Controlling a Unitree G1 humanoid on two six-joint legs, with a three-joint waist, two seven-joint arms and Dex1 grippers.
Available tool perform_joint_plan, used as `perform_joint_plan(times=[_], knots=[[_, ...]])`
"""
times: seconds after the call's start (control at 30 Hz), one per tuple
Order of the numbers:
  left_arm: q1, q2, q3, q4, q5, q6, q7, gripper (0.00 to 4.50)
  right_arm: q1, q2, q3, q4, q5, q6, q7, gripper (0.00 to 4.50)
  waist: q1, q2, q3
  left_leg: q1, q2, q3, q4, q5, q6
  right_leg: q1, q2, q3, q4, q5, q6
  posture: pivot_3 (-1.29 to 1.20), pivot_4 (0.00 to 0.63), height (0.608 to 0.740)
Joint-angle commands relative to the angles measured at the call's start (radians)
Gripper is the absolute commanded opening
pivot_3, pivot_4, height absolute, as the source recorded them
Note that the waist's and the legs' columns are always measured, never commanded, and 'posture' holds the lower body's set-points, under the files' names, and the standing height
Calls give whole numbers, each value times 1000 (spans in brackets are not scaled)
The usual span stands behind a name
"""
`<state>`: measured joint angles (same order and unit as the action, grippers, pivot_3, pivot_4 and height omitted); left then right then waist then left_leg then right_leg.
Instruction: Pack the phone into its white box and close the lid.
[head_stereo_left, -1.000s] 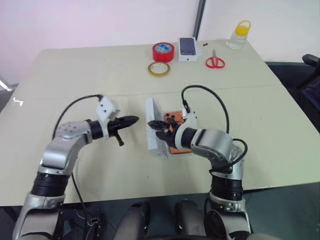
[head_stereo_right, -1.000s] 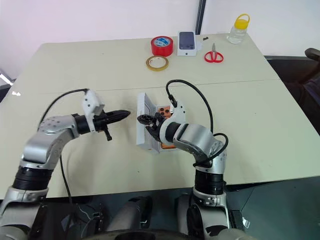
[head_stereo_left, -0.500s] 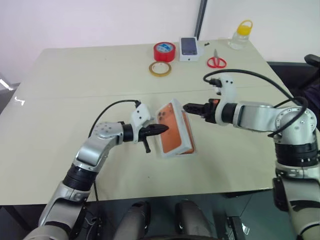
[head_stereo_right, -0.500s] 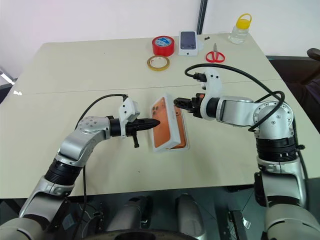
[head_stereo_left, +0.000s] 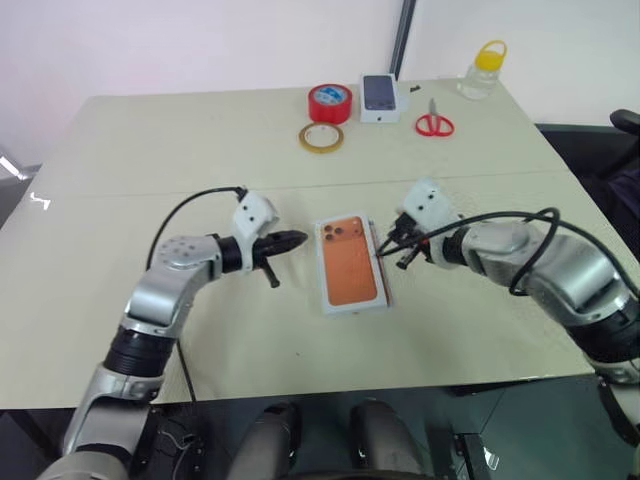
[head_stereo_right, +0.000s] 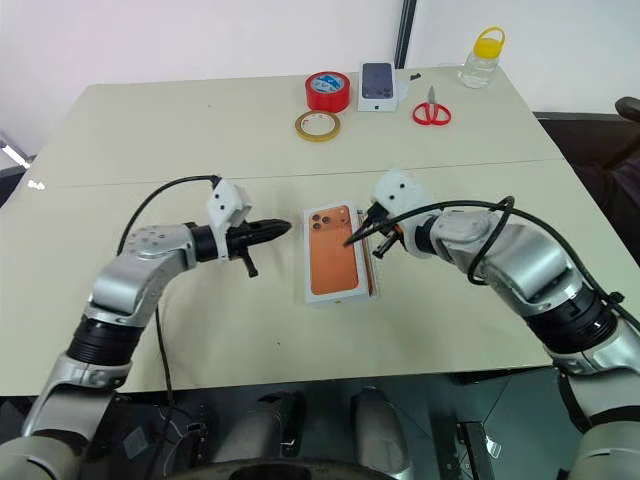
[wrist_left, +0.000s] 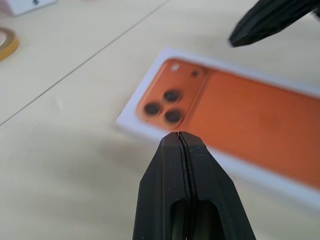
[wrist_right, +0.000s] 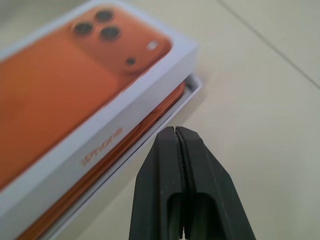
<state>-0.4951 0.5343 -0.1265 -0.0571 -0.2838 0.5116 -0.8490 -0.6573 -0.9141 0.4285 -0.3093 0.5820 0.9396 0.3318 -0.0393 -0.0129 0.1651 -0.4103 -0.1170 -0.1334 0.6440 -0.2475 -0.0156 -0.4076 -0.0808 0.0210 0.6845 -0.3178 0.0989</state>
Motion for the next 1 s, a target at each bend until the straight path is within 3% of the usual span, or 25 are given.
perform_joint_plan(times=[0.03, 0.3, 1.0], knots=[[-8, 36, -28, 6, 35, -13, -34, 0, -1, 17, -14, -33, -73, -28, 61, 38, 2, 0, 0, 0, 0, 0, 0, 0, 0, 0, 0, 0, 0, 0, 0, 0, 150, 740], [-50, -3, -163, 61, 98, -21, -94, 0, 14, 77, -21, -43, -179, -9, 149, 38, 23, 0, 0, 0, 0, 0, 0, 0, -1, 0, 0, 0, -1, 0, 0, 0, 150, 740], [-68, -127, -172, 27, 89, 11, -71, 0, 70, 95, -103, -97, -304, 43, 244, 38, 27, -1, 0, -1, -1, 0, 1, 0, -1, 0, 0, 0, -1, 0, 0, 0, 150, 740]])
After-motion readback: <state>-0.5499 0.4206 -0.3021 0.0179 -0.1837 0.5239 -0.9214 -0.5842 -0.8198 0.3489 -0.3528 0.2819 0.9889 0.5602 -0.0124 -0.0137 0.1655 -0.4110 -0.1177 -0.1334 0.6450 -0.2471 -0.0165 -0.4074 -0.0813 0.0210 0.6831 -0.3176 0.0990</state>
